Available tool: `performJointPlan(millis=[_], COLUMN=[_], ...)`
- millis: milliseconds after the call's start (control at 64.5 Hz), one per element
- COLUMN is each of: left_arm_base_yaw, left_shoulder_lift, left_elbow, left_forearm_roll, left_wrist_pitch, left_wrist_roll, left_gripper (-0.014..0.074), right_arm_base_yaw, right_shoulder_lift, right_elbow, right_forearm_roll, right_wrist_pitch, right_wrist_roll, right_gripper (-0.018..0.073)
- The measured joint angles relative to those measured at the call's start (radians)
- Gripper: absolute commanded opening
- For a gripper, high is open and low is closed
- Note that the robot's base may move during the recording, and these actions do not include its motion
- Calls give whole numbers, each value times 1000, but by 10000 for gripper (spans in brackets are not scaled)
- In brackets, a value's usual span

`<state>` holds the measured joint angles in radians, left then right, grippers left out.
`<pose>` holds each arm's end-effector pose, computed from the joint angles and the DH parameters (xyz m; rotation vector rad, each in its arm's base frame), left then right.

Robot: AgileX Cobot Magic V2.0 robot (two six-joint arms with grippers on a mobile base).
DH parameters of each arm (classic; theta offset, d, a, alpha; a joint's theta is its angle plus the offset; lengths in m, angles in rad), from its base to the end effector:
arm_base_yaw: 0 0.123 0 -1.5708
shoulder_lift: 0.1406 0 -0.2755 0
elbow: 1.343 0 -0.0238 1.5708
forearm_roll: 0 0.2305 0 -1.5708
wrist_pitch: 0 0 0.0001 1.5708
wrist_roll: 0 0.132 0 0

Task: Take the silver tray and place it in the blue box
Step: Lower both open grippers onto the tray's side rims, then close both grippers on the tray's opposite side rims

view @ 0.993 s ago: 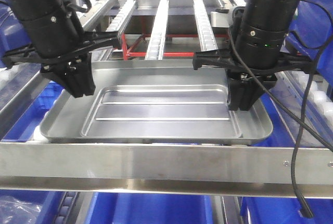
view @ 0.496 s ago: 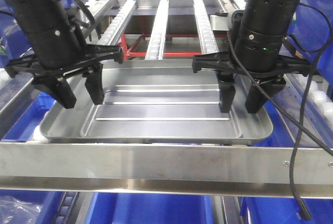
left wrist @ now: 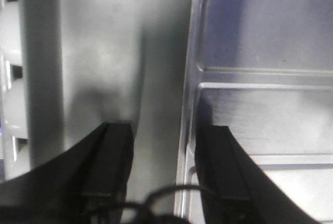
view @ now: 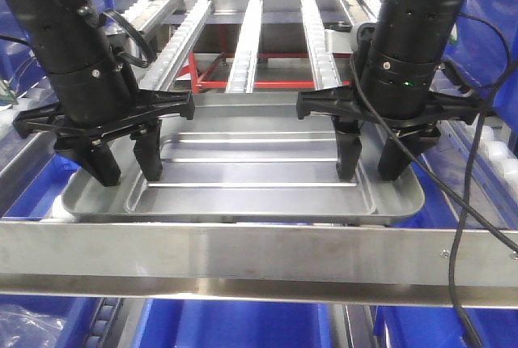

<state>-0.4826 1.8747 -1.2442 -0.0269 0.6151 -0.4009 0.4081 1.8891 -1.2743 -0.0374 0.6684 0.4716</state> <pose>0.3365 -0.1786 0.1520 0.0870 2.7631 -0.2724 0.3513 0.1486 0.1517 0.0537 2.7838 0.1886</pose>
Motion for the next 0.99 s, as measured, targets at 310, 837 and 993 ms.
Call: performJointPlan(millis=[310, 837, 993], left_arm_base_yaw=[0, 0, -2], left_shoulder_lift=[9, 9, 9], left_elbow=[-4, -4, -4], left_forearm_roll=[2, 2, -8], left_wrist_pitch=[0, 0, -4], left_wrist_roll=[0, 0, 0], left_gripper=[207, 122, -60], right_arm_base_yaw=[0, 0, 3], right_shoulder_lift=[13, 17, 18], right_elbow=[-2, -8, -8], right_forearm_roll=[-1, -2, 5], right_wrist_pitch=[-1, 1, -5], right_wrist_roll=[2, 2, 2], right_gripper=[372, 305, 101])
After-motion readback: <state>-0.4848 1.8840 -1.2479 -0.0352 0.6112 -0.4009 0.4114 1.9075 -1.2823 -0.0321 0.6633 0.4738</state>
